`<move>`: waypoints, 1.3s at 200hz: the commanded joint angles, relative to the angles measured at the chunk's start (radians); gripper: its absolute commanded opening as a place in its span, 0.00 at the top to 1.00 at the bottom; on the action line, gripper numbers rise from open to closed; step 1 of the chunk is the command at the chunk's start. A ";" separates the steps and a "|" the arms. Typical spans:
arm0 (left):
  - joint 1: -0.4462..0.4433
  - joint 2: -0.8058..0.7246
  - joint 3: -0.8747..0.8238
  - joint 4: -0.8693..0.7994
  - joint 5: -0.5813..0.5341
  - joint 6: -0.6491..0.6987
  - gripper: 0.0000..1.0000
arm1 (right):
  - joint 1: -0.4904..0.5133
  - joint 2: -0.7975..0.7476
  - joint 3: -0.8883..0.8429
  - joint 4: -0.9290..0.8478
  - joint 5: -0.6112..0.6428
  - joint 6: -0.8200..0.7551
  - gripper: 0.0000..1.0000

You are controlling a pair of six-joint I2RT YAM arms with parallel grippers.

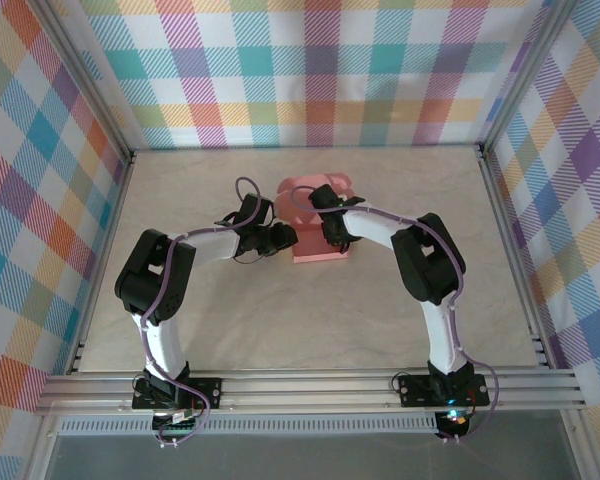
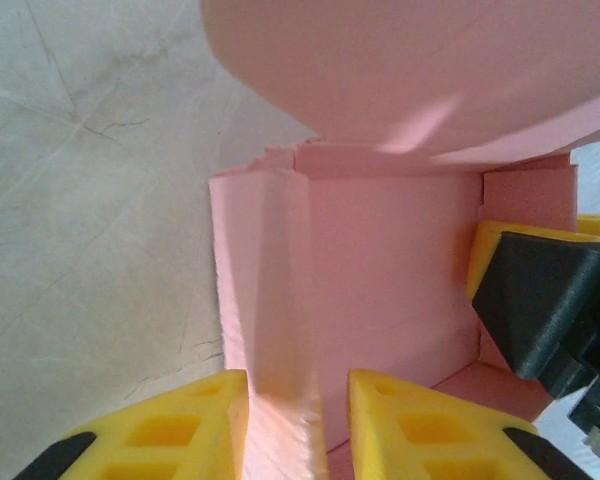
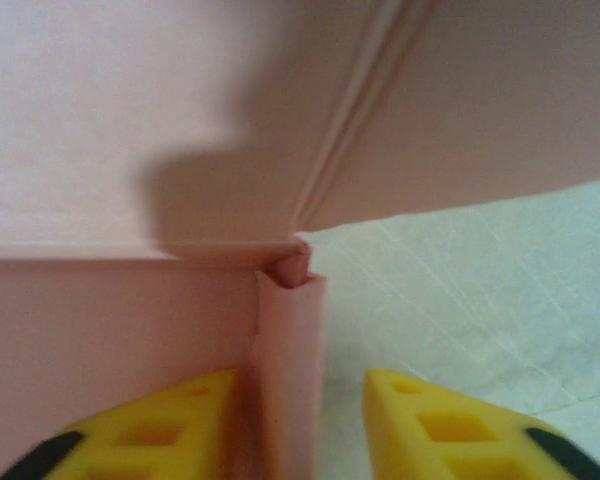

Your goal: Fold the paper box

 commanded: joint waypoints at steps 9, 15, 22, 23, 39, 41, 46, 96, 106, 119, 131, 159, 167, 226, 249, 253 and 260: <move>-0.012 -0.079 -0.013 0.000 -0.029 0.027 0.64 | -0.003 -0.135 -0.065 0.045 -0.067 -0.007 0.47; -0.011 -0.094 -0.019 0.005 -0.036 0.031 0.62 | -0.004 -0.158 -0.080 0.063 -0.083 -0.015 0.44; -0.013 -0.109 -0.028 0.012 -0.047 0.037 0.61 | -0.008 -0.187 -0.101 0.083 -0.108 -0.021 0.40; -0.012 -0.112 -0.029 0.012 -0.050 0.037 0.61 | -0.008 -0.190 -0.102 0.085 -0.112 -0.021 0.40; -0.013 -0.141 -0.046 0.023 -0.074 0.049 0.57 | -0.025 -0.241 -0.138 0.112 -0.181 -0.016 0.37; -0.014 -0.145 -0.047 0.024 -0.076 0.051 0.57 | -0.028 -0.246 -0.142 0.115 -0.188 -0.012 0.36; -0.014 -0.152 -0.051 0.029 -0.082 0.054 0.55 | -0.033 -0.263 -0.153 0.125 -0.205 -0.005 0.36; -0.014 -0.134 -0.062 0.082 -0.073 0.031 0.40 | -0.130 -0.347 -0.293 0.265 -0.457 0.126 0.36; -0.015 -0.115 -0.059 0.092 -0.069 0.019 0.41 | -0.145 -0.334 -0.305 0.280 -0.493 0.138 0.36; -0.019 -0.092 -0.047 0.094 -0.060 0.007 0.43 | -0.155 -0.313 -0.314 0.291 -0.520 0.148 0.37; -0.026 -0.072 -0.040 0.099 -0.051 0.001 0.45 | -0.160 -0.299 -0.321 0.309 -0.543 0.153 0.37; -0.039 -0.023 -0.003 0.086 -0.033 -0.010 0.52 | -0.160 -0.255 -0.325 0.335 -0.586 0.161 0.41; -0.044 -0.015 -0.003 0.090 -0.027 -0.016 0.53 | -0.160 -0.249 -0.327 0.338 -0.596 0.166 0.42; -0.057 -0.040 -0.034 0.101 -0.005 -0.043 0.54 | -0.160 -0.305 -0.420 0.399 -0.695 0.212 0.46; -0.068 -0.078 -0.066 0.099 -0.009 -0.052 0.54 | -0.160 -0.348 -0.469 0.416 -0.709 0.234 0.46; -0.070 -0.083 -0.071 0.096 -0.009 -0.054 0.55 | -0.160 -0.357 -0.479 0.420 -0.712 0.239 0.46; -0.075 -0.096 -0.081 0.094 -0.010 -0.053 0.55 | -0.160 -0.373 -0.499 0.431 -0.722 0.251 0.47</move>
